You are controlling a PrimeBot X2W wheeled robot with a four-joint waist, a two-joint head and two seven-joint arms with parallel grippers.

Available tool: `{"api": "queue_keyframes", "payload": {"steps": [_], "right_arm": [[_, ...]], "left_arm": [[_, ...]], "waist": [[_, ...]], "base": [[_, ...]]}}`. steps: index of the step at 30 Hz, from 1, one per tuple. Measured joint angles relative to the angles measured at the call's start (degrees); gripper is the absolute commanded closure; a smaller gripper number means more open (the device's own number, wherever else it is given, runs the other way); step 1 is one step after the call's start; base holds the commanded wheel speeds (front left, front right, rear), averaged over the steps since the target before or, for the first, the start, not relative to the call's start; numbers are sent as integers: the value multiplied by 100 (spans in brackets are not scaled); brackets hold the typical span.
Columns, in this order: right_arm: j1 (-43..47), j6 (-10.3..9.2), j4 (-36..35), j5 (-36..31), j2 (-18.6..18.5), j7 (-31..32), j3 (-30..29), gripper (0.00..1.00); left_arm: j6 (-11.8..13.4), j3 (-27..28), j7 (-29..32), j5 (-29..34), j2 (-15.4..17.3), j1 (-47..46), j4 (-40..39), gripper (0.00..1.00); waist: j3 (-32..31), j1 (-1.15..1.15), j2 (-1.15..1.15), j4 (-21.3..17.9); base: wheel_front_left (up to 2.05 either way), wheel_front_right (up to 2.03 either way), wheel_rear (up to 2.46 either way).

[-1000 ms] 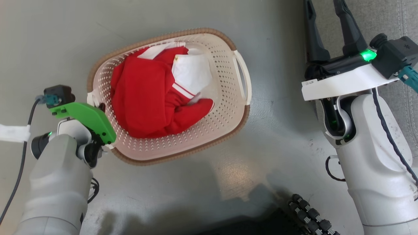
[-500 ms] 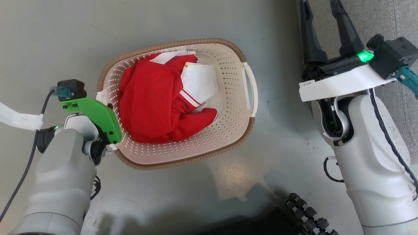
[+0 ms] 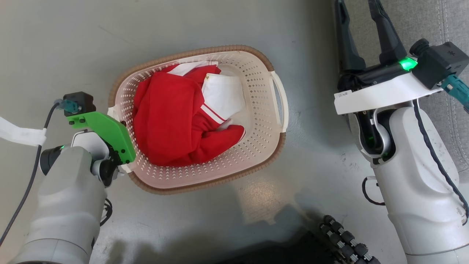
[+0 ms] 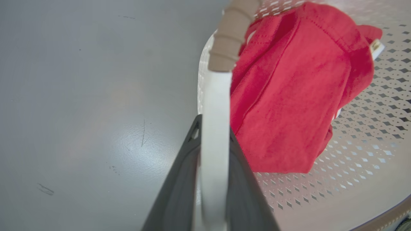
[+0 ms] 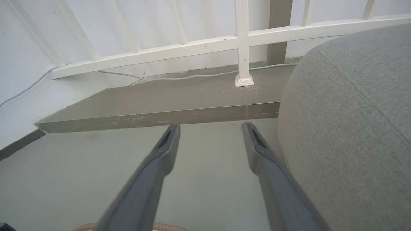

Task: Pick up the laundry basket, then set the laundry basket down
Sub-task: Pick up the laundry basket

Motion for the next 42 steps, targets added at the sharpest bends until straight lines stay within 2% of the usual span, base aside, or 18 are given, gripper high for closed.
{"api": "queue_keyframes", "payload": {"steps": [1, 2, 3, 16, 23, 32, 42], "right_arm": [[0, -1, 2, 0, 0, 0, 1, 0], [-1, -1, 4, 0, 1, 0, 2, 0], [-1, -1, 7, 0, 1, 0, 4, 0], [-57, -2, 78, 1, 1, 0, 7, 0], [-56, -1, 205, 118, 1, 0, 13, 0], [-20, 3, 454, 171, 1, 0, -26, 0], [315, 43, 719, 171, 2, 0, -164, 0]], "left_arm": [[0, -9, 0, -7, 0, -1, 3, 53], [-8, -20, 0, -13, 0, -2, 3, 4], [-8, -31, -1, -30, 2, -6, 3, 0], [-9, -174, -115, -92, 7, -29, -10, 0], [-9, -277, -412, -102, 96, -12, -13, 0], [-9, -480, -854, -260, 133, 296, -190, 0], [-9, -644, -1651, -322, 154, 537, -624, 0]], "waist": [[3, 0, 0, 2], [5, 0, 0, 4], [6, 0, 0, 5], [-47, 0, 0, 39], [-264, 0, 0, 65], [-814, 0, 0, 87], [-1553, 0, 0, 156]], "base": [[0, 0, 0], [0, 0, 0], [0, 0, 0], [0, 0, 0], [0, 0, 0], [0, 0, 0], [0, 0, 0]]}}
